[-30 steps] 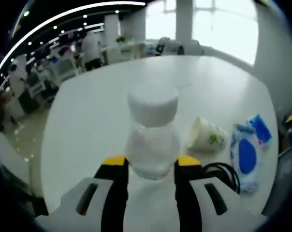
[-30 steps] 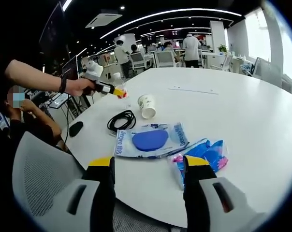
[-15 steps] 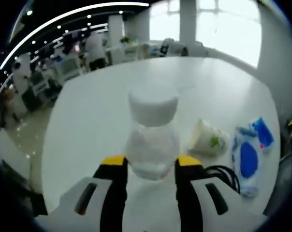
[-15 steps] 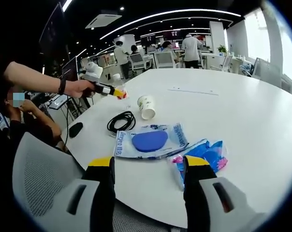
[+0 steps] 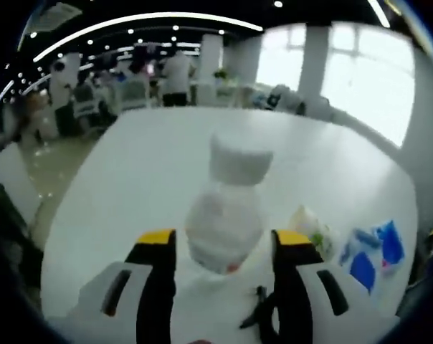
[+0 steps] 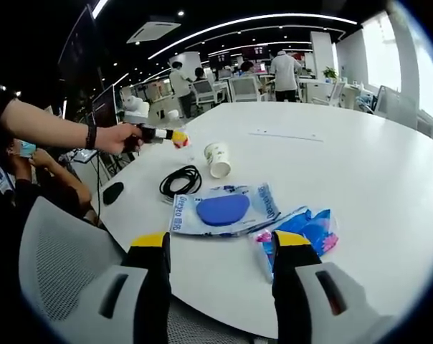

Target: Arrange the tabletop items into an orderly group along one side of the table until the central work area is clear of visible clutter.

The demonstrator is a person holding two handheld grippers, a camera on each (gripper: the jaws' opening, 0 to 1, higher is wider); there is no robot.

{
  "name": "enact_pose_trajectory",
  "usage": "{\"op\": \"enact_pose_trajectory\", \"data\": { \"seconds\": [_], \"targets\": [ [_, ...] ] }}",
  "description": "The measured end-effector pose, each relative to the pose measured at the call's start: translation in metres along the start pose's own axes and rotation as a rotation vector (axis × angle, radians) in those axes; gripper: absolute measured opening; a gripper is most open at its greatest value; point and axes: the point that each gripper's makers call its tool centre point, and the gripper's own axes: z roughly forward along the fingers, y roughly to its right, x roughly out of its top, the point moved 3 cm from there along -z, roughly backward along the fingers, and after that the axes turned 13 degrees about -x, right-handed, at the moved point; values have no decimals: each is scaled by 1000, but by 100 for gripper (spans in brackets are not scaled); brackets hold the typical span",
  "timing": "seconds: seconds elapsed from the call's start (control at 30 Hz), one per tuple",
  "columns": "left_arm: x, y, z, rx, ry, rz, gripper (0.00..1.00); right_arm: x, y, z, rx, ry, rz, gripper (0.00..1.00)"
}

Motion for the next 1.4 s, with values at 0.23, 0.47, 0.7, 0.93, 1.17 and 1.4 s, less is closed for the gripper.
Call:
{"op": "enact_pose_trajectory", "data": {
  "seconds": [0.23,0.47,0.7,0.93,1.17,1.4],
  "targets": [
    [2,-2,-1,126,64,-46,56,-1,0,0,1,-3,2,56],
    [6,3,3,221,101,-80,56,-1,1,1,-1,-2,3,56],
    [8,4,2,311,118,-104,53,-1,0,1,-2,-1,4,56],
    [10,8,5,298,110,-97,42,0,1,1,-2,1,9,56],
    [11,5,6,201,86,-37,42,0,1,1,-3,3,11,56],
    [11,0,5,81,55,1,42,0,0,1,-1,1,7,56]
  ]
}}
